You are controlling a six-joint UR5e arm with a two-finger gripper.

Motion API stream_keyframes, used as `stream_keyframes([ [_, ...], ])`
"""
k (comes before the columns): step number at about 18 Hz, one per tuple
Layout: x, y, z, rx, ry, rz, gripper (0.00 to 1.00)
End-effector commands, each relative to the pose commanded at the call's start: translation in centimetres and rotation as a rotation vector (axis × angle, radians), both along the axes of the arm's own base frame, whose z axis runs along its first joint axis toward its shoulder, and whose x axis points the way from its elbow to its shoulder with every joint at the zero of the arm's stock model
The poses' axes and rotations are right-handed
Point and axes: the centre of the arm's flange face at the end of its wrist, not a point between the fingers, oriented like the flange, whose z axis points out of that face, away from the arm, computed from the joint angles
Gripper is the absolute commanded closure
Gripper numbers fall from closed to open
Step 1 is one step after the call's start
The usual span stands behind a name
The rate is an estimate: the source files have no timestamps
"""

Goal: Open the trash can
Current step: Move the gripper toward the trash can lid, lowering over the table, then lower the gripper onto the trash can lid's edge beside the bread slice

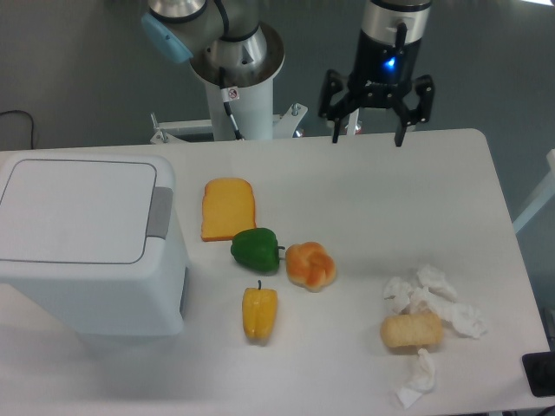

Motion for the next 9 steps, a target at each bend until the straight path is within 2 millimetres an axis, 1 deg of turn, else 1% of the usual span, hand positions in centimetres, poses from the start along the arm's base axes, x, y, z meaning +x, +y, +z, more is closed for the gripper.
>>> stream_keyframes([
  [2, 0.9, 1.0, 0.1, 0.011, -0.022, 0.028, 0.00],
  [4, 1.5, 2.4, 0.1, 0.046, -0.063, 0.058, 0.00],
  [6, 2.1, 3.7, 0.6, 0.095, -0.105, 0.072, 0.00],
  [9, 2.8, 5.4, 0.0, 0.147, -0.169, 0.054, 0.00],
])
